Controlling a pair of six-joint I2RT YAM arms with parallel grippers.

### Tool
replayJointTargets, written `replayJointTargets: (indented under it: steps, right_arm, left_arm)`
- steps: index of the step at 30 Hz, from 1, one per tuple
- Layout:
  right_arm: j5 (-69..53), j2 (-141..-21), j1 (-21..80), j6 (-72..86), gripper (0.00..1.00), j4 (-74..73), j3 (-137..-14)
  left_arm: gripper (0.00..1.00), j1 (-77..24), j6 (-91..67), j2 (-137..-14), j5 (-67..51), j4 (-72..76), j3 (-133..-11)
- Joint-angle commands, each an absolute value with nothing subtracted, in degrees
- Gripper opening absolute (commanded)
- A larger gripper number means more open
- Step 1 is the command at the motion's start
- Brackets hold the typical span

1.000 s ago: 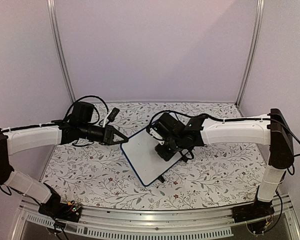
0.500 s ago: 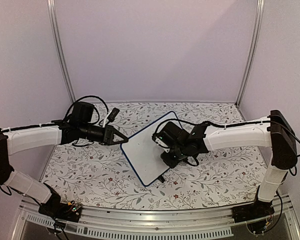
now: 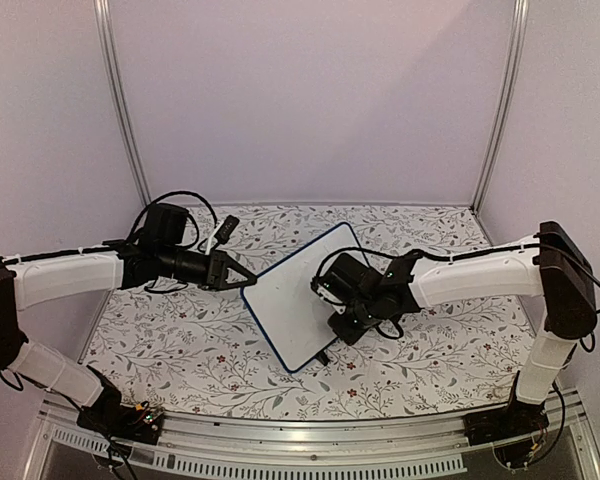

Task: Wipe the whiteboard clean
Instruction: Erase the whiteboard at the center of the board.

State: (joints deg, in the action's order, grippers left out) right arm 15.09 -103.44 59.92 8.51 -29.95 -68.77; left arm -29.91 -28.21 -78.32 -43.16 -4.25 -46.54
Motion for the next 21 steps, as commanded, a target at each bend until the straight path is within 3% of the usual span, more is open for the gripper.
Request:
replayJointTargets:
  steps: [1, 21]
  right_arm:
    - [14.29, -102.02, 59.12, 10.05, 0.24, -30.08, -66.36]
    - [19.06, -105.17, 58.32, 4.62, 0.25, -30.33, -78.55]
  left_arm:
    - [0.0, -30.5, -27.36, -77.23, -47.02, -2.89, -46.33]
    - [0.0, -30.56, -27.29, -77.16, -46.77, -2.9, -46.34]
